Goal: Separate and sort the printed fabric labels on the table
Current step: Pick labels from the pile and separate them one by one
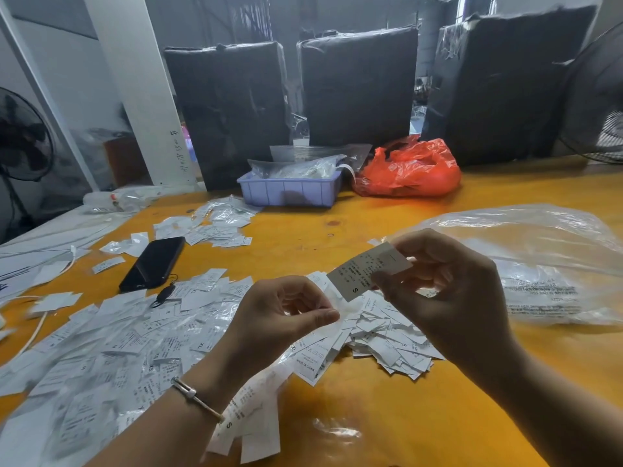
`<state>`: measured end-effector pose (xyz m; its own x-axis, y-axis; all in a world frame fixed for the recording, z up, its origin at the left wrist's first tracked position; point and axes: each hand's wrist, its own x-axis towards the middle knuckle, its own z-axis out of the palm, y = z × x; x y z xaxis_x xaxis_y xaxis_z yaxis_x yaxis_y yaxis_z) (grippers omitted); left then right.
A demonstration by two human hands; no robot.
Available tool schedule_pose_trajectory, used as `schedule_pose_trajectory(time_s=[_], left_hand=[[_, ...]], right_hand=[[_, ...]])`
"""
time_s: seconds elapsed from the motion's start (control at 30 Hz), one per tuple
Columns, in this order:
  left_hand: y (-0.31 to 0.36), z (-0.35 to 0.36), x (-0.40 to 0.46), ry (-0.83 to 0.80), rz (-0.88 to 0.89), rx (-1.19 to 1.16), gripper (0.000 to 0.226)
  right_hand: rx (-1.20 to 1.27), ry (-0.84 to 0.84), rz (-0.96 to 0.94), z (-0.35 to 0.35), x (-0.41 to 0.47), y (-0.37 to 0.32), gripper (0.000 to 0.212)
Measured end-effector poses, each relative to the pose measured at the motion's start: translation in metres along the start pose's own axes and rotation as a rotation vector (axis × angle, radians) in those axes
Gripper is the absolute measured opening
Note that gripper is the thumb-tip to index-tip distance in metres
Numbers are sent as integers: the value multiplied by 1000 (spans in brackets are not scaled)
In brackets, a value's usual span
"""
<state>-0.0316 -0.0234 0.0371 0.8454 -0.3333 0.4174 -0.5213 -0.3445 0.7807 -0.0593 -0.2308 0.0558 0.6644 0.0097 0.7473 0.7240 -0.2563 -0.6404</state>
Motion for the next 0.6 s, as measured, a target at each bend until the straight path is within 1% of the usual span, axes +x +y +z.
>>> schedule_pose_trajectory(time_s=[0.2, 0.33, 0.47, 0.6], left_hand=[[1, -1, 0, -12, -5, -20, 22], [0, -1, 0, -48, -25, -57, 21], [-1, 0, 1, -80, -36, -61, 15], [-1, 2, 0, -124, -39, -75, 12]], right_hand=[[-142, -5, -110, 1, 0, 3, 17], [-190, -50, -146, 1, 0, 4, 13], [-233, -121, -77, 3, 0, 7, 17], [-235, -235, 19, 4, 0, 11, 28]])
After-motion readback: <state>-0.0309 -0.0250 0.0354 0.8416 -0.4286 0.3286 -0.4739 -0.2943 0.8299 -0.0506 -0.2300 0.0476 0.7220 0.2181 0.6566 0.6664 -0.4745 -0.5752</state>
